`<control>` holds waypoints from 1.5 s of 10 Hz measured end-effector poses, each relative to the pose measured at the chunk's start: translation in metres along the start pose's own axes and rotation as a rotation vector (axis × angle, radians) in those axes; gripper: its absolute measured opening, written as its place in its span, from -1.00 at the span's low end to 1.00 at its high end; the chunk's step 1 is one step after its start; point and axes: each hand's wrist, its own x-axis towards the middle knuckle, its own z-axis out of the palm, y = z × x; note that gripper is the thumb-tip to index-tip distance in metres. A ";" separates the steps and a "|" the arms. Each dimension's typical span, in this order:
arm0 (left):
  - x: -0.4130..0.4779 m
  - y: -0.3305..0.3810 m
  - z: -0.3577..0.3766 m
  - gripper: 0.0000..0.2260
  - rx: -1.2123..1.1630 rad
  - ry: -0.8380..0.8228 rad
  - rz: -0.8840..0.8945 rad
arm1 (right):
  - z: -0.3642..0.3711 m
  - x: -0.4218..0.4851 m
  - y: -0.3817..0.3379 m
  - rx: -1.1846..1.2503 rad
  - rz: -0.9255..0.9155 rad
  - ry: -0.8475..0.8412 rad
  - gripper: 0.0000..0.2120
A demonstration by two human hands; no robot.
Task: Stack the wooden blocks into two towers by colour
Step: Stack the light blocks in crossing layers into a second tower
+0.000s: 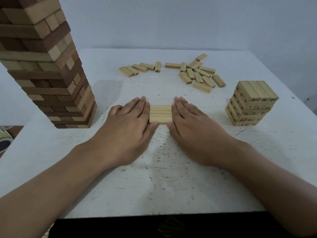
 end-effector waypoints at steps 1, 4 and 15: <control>-0.001 -0.003 -0.002 -0.28 -0.020 0.006 0.014 | 0.001 0.000 0.002 -0.009 -0.010 0.011 -0.38; 0.000 -0.009 -0.003 -0.26 -0.036 -0.019 0.035 | -0.001 0.000 0.005 0.025 -0.025 0.012 -0.39; -0.002 -0.005 -0.002 -0.28 0.021 0.018 0.047 | 0.000 0.000 0.006 0.056 -0.041 0.023 -0.37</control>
